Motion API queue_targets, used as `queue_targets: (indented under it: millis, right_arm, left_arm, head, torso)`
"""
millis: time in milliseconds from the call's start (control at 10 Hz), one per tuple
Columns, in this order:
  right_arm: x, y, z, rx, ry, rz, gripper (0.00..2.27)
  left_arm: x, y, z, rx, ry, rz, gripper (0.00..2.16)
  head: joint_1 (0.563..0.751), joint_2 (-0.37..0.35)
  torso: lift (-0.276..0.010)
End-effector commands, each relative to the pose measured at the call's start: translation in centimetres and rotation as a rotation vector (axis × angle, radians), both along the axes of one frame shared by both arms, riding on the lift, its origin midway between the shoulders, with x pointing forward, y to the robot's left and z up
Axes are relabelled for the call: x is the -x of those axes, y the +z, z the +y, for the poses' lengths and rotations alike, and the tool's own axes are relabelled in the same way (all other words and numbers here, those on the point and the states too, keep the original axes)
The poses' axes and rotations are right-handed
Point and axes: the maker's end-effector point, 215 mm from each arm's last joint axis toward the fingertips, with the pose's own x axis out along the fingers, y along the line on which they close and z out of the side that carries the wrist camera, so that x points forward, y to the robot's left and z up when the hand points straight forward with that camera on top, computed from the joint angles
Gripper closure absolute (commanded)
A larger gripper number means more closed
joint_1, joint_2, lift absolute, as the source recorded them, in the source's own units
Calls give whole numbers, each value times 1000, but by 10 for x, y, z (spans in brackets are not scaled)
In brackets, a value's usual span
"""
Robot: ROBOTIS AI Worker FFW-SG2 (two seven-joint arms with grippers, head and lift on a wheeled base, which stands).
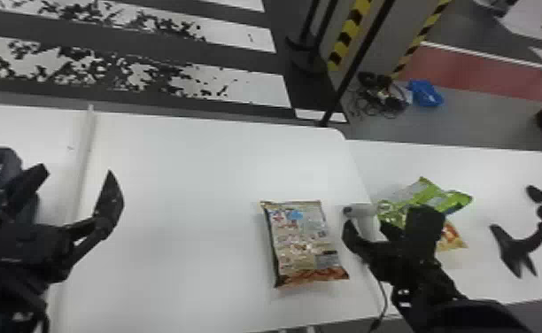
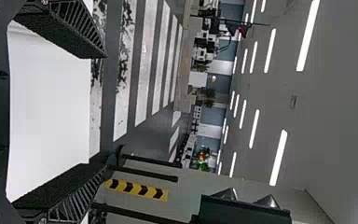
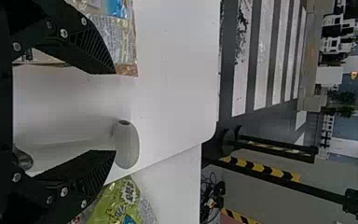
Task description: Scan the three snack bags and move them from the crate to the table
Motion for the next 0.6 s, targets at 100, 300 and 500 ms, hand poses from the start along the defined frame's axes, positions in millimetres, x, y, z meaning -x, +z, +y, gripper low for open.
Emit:
queue_targets:
  millis: [100,300,500]
  right_arm:
    - [-6,-23,-25,9,10,27,63]
    - [-20,-42,-37,9,24,46,66]
    - [-33,-60,-52,9,25,56,70]
  left_arm:
    - [1,-2,1,-4,-1,4,33]
    - [4,-7,1,-8,-6,14,33]
    - [6,-10,-1,-10,-17,20,33]
  head:
    - [695,-350]
    - [695,-350]
    - [695,-350]
  torso:
    - [-62]
    - [-62]
    - [-62]
